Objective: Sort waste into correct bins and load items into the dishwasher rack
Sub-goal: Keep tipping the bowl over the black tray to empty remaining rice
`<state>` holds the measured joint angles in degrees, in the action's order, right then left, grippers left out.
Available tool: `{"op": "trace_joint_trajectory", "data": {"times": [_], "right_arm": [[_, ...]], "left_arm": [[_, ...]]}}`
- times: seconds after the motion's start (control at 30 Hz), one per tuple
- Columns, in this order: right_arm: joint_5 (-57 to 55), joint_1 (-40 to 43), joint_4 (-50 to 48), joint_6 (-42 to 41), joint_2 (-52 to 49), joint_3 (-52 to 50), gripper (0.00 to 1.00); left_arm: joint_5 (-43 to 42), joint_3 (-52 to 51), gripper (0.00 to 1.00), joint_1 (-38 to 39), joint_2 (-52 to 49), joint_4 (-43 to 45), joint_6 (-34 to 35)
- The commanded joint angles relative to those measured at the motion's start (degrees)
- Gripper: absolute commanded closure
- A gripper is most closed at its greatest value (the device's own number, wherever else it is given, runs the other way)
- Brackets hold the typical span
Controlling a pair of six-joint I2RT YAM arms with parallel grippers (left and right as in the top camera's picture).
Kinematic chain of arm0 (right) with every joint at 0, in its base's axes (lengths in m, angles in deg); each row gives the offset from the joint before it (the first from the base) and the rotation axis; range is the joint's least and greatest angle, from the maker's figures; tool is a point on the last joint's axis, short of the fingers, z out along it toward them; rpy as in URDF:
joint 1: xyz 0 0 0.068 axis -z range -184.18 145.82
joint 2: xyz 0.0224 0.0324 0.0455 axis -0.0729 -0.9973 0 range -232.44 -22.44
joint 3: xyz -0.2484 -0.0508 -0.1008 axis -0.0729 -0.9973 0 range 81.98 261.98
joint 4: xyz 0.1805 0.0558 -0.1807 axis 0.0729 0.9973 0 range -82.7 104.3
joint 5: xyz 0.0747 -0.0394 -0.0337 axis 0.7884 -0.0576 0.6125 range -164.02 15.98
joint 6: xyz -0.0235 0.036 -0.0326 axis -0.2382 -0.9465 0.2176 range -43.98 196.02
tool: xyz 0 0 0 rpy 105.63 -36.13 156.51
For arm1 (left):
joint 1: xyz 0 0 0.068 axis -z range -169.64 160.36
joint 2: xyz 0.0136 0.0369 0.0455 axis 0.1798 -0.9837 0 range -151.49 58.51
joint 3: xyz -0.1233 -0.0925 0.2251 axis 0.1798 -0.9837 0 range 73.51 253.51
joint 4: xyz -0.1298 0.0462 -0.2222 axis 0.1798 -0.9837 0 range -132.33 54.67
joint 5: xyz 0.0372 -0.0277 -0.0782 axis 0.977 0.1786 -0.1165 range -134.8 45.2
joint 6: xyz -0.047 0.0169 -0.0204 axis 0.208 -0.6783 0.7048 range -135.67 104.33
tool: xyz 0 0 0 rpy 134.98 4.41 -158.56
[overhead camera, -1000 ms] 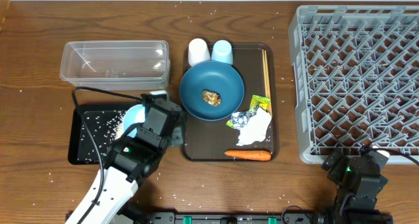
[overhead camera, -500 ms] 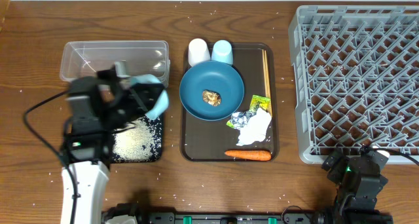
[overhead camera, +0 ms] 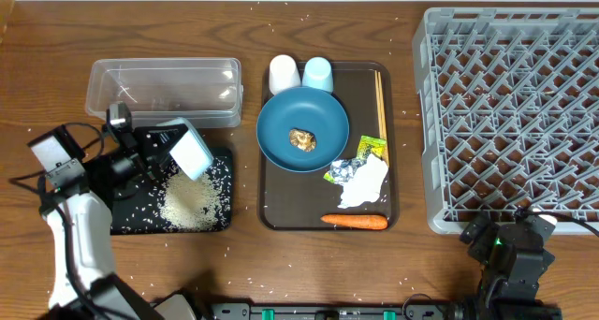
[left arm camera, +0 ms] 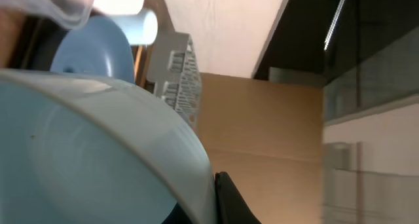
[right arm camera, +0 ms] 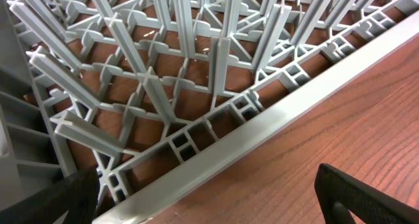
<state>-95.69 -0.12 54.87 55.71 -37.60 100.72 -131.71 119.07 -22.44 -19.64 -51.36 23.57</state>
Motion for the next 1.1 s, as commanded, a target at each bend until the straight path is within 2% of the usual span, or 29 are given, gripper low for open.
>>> {"op": "trace_joint_trajectory", "data": {"times": [0.0, 0.13, 0.3, 0.43, 0.53, 0.67, 0.77, 0.93, 1.07], "right_arm": [[-0.59, 0.37, 0.04, 0.66, 0.09, 0.66, 0.01], [-0.59, 0.37, 0.04, 0.66, 0.09, 0.66, 0.01], [-0.59, 0.37, 0.04, 0.66, 0.09, 0.66, 0.01], [-0.59, 0.37, 0.04, 0.66, 0.09, 0.66, 0.01], [-0.59, 0.37, 0.04, 0.66, 0.09, 0.66, 0.01], [-0.59, 0.37, 0.04, 0.66, 0.09, 0.66, 0.01], [-0.59, 0.37, 0.04, 0.66, 0.09, 0.66, 0.01], [-0.59, 0.37, 0.04, 0.66, 0.09, 0.63, 0.01], [-0.59, 0.37, 0.04, 0.66, 0.09, 0.66, 0.01]], "left_arm": [[-3.23, 0.46, 0.94, -0.28, -2.01, 0.04, 8.13], [-3.23, 0.46, 0.94, -0.31, -2.10, 0.83, 12.39], [-3.21, 0.46, 0.94, -0.96, -2.21, 4.39, 12.48], [-3.26, 0.46, 0.94, -0.76, -2.38, 13.35, 10.97], [-3.23, 0.46, 0.94, 1.44, -0.04, 13.25, 9.40], [-3.23, 0.46, 0.94, 7.02, 5.22, 15.32, 1.70], [-1.03, 0.46, 0.94, 11.17, 9.07, 15.45, 1.60], [10.82, 0.46, 0.94, 20.31, 17.51, 11.26, 2.10], [31.01, 0.46, 0.94, 28.92, 23.85, 1.31, -0.61]]}}
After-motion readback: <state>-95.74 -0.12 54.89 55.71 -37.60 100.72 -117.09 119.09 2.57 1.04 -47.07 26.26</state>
